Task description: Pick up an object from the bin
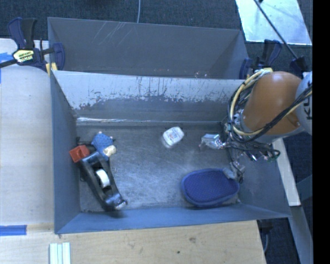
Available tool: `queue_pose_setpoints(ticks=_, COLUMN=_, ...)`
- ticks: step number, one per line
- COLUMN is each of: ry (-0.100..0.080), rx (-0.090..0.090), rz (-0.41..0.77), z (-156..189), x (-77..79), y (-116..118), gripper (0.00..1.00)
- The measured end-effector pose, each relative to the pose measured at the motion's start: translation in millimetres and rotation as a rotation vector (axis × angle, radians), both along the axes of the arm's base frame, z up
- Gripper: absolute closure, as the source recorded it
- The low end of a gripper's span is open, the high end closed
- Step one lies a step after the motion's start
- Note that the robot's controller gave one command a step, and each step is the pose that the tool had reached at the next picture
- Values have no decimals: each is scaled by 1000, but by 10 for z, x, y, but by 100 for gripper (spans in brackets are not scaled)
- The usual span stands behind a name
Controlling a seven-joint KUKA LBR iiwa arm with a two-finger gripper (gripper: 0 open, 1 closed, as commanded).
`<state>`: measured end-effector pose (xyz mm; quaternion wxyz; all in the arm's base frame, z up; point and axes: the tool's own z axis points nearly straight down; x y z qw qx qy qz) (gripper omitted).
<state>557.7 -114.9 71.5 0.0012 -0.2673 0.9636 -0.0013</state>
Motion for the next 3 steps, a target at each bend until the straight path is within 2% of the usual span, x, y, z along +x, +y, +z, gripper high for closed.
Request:
queue_pose_setpoints(ticks=1, ry=-25, rx=-3, rz=287, z=24, x=-662, y=20, gripper=0)
queue_pose_setpoints(ticks=2, ry=-29, rx=-4, rz=287, z=46, x=-647, y=18, gripper=100)
queue_pose_setpoints(ticks=3, ry=-6, rx=-3, rz=171, z=1110, x=-720, y=-353, gripper=100)
